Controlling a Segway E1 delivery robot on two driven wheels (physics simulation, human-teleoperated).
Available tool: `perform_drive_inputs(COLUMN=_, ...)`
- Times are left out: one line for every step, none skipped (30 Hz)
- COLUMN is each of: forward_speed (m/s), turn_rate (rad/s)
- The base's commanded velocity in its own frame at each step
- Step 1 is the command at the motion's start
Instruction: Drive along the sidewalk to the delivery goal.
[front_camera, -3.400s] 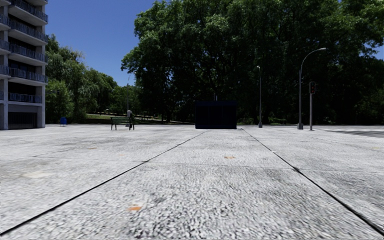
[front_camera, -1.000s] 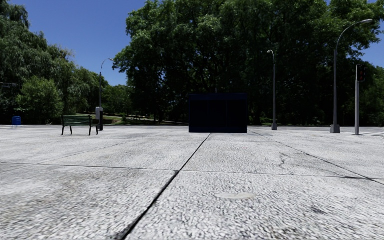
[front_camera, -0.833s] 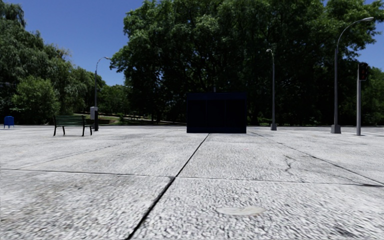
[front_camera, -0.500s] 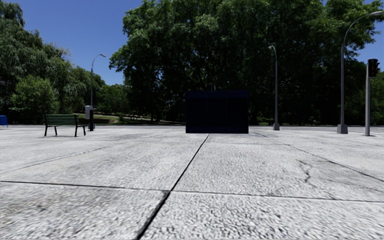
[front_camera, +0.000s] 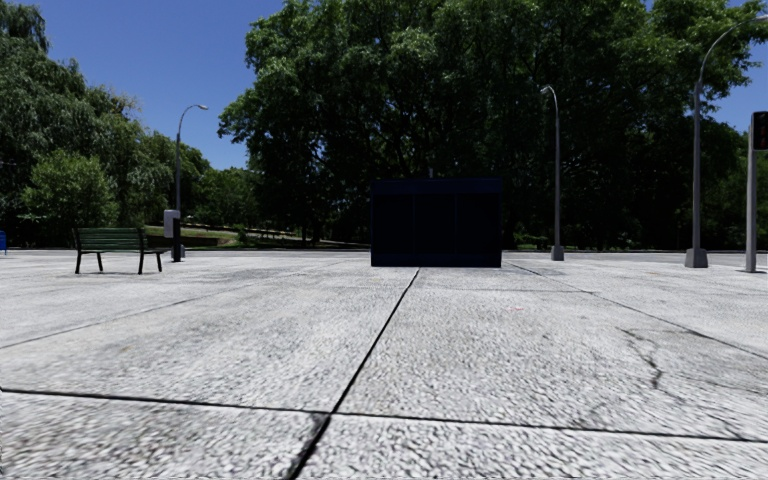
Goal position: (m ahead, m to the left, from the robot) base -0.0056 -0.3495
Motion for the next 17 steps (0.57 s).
perform_drive_inputs(forward_speed=0.00, turn_rate=0.00)
perform_drive_inputs(forward_speed=0.00, turn_rate=0.00)
perform_drive_inputs(forward_speed=0.00, turn_rate=0.00)
perform_drive_inputs(forward_speed=0.00, turn_rate=0.00)
perform_drive_inputs(forward_speed=0.00, turn_rate=0.00)
perform_drive_inputs(forward_speed=0.00, turn_rate=0.00)
perform_drive_inputs(forward_speed=0.00, turn_rate=0.00)
perform_drive_inputs(forward_speed=0.00, turn_rate=0.00)
perform_drive_inputs(forward_speed=0.00, turn_rate=0.00)
perform_drive_inputs(forward_speed=0.00, turn_rate=0.00)
perform_drive_inputs(forward_speed=0.00, turn_rate=0.00)
perform_drive_inputs(forward_speed=0.00, turn_rate=0.00)
perform_drive_inputs(forward_speed=0.00, turn_rate=0.00)
perform_drive_inputs(forward_speed=0.00, turn_rate=0.00)
perform_drive_inputs(forward_speed=0.00, turn_rate=0.00)
perform_drive_inputs(forward_speed=0.00, turn_rate=0.00)
perform_drive_inputs(forward_speed=0.00, turn_rate=0.00)
